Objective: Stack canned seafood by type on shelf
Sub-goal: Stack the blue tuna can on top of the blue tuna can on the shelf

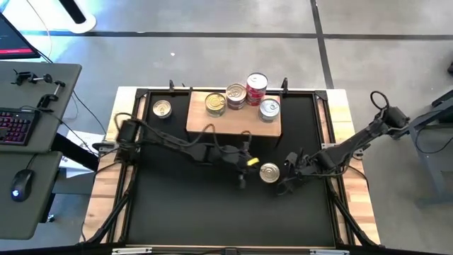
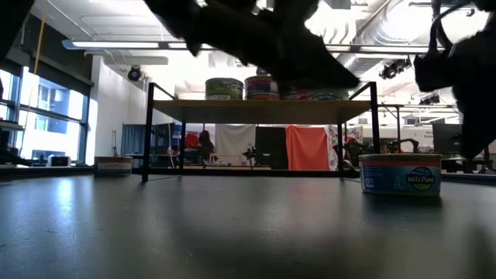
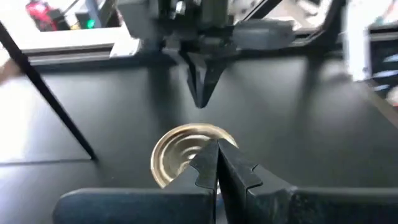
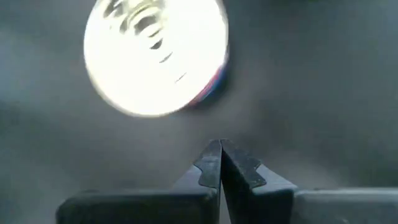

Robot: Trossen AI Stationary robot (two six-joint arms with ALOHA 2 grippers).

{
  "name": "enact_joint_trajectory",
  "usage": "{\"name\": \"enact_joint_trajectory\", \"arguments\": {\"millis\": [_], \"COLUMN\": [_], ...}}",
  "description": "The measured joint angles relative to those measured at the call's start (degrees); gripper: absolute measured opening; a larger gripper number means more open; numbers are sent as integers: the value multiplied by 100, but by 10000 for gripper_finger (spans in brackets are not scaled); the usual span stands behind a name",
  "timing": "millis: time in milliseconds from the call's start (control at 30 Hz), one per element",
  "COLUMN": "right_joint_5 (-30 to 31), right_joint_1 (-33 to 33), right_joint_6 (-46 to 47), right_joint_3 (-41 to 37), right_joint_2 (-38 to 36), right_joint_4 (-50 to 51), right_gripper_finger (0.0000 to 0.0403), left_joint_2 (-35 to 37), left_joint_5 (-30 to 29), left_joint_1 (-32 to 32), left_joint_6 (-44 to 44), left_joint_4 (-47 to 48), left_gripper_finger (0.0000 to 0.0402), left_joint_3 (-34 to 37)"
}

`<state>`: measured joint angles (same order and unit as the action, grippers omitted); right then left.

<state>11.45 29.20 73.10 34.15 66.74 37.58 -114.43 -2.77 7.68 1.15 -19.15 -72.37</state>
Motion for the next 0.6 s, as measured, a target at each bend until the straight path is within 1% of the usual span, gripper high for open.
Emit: {"name": "enact_joint_trajectory", "arguments": {"millis": [33, 133, 267, 367, 600], "right_joint_5": [150, 454, 464, 395, 311], "right_joint_1": [-32, -173, -344, -421, -452], "right_joint_6": [1, 63, 149, 161, 130], "right_joint_3": [-43, -132, -133, -129, -129], "right_joint_2": [41, 164, 400, 633, 1218], "right_joint_4": [-20, -48, -161, -439, -1431], "right_gripper_finger": [0, 0, 0, 0, 0], "left_joint_2": [-188, -707, -1174, -1302, -1244], "left_joint_5": [-87, -102, 42, 47, -218], "left_joint_1": [-7, -42, -59, -54, -52], "left_joint_6": [0, 0, 0, 20, 217], "left_joint_4": [21, -6, 28, 87, 945], "left_gripper_finger": [0, 0, 0, 0, 0], "left_joint_3": [-138, -512, -822, -867, -878]}}
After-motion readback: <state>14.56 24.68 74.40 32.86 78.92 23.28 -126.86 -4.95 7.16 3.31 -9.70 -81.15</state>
